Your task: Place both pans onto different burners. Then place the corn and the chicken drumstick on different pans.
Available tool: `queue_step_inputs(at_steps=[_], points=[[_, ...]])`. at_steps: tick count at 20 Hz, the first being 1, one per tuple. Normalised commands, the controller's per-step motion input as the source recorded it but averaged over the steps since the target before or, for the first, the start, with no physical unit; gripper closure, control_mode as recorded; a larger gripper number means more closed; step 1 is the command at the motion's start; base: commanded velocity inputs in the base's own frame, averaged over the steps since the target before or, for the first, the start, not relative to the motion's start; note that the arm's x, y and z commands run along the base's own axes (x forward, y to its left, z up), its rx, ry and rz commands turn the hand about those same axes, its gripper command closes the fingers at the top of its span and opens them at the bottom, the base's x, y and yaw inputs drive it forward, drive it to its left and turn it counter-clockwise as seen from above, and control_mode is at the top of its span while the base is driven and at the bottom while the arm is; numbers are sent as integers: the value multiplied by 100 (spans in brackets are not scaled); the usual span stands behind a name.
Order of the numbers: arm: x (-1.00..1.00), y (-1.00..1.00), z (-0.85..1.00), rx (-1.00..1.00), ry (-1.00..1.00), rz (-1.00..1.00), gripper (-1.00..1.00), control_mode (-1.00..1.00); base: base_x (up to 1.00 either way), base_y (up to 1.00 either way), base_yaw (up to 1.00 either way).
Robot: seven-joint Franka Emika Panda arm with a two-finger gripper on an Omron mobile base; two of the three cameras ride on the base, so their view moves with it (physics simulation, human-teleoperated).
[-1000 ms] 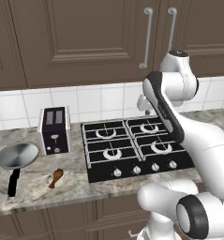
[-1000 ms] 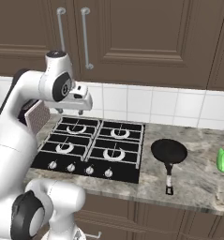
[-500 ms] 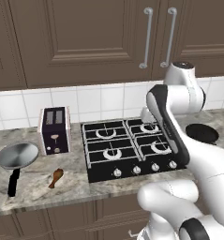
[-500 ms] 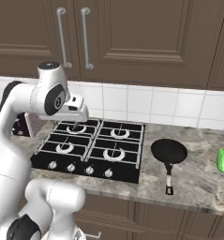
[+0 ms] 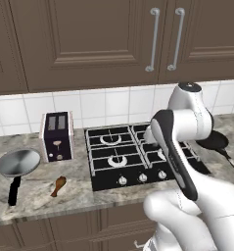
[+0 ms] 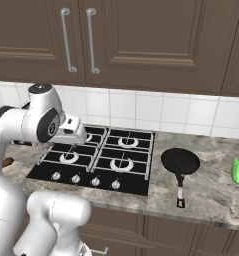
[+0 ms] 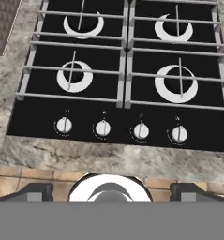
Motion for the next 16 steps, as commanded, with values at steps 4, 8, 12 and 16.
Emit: queue_step_inputs(at_steps=[4,8,12,16], points=[[-2,42,-27,10,0,-7,-100,-100,0,0,0],[0,54,-21,9,0,-8,-100,-100,0,0,0],[0,67,-17,0,0,-5,-100,-100,0,0,0],[0,67,-22,1,0,-1,-100,-100,0,0,0]])
